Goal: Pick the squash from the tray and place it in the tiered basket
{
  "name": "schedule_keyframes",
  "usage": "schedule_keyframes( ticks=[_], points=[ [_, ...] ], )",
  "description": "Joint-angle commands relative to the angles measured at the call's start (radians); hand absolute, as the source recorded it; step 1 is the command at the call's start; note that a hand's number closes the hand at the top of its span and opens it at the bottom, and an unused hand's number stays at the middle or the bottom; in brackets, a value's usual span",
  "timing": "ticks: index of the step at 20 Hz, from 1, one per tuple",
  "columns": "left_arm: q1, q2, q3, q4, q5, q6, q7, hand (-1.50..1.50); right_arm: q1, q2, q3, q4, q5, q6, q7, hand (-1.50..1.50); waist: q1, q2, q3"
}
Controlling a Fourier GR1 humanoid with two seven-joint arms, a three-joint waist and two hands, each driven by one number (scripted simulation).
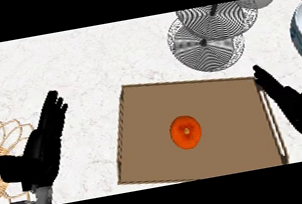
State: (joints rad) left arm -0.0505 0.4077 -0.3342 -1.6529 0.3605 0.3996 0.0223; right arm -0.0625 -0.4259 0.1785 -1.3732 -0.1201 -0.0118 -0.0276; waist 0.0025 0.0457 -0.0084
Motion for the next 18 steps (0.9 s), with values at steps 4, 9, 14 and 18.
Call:
schedule_keyframes(
  ticks=[4, 9, 14, 18],
  points=[
    [-0.037, 0.008, -0.006, 0.016, -0.097, 0.046, -0.036, 0.00, -0.149, 0.134, -0.128, -0.080, -0.294, 0.140, -0.121, 1.50, -0.001, -0.047, 0.014],
    [-0.101, -0.042, -0.039, 0.089, -0.152, 0.063, -0.058, 0.00, -0.183, 0.262, -0.209, 0.082, -0.430, 0.128, -0.151, -1.50, 0.002, -0.037, 0.011],
    [-0.112, -0.031, -0.019, 0.116, -0.158, 0.054, -0.068, 0.00, -0.109, 0.272, -0.154, 0.045, -0.666, 0.535, -0.137, -1.50, -0.006, -0.041, 0.011],
    [-0.130, -0.054, -0.031, 0.089, -0.194, 0.081, -0.007, 0.00, -0.055, 0.073, -0.242, -0.026, -0.661, 0.699, -0.150, -1.50, -0.012, -0.047, 0.009]
  ],
)
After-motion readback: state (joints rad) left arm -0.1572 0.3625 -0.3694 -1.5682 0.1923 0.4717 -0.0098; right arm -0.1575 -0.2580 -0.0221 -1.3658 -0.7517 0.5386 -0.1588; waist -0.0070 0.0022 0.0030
